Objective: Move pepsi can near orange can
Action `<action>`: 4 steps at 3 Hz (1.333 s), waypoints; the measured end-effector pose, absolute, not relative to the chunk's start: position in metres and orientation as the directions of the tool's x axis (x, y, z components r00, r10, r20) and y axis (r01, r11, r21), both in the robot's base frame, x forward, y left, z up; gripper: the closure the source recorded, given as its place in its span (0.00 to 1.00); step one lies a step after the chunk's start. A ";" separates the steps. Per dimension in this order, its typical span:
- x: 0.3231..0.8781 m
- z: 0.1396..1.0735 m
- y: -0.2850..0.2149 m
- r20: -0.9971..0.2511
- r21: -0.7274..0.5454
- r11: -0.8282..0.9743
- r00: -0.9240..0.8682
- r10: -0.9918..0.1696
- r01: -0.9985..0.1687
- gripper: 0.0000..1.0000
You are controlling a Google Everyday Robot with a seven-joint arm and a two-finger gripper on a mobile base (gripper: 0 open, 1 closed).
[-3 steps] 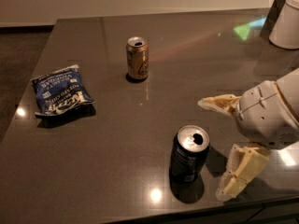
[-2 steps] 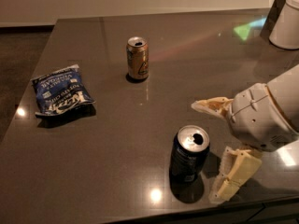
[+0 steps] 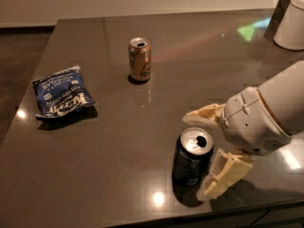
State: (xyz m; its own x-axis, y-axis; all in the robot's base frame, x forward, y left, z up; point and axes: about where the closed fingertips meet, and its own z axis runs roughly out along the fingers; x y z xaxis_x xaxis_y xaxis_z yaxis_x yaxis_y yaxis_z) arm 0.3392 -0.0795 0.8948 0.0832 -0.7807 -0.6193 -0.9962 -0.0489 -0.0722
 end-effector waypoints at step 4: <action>0.394 0.928 -0.075 -0.646 -0.053 0.029 0.012 -0.763 -0.998 1.00</action>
Offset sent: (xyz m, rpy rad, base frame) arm 0.0033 0.0042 0.0111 0.0310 0.0350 0.0175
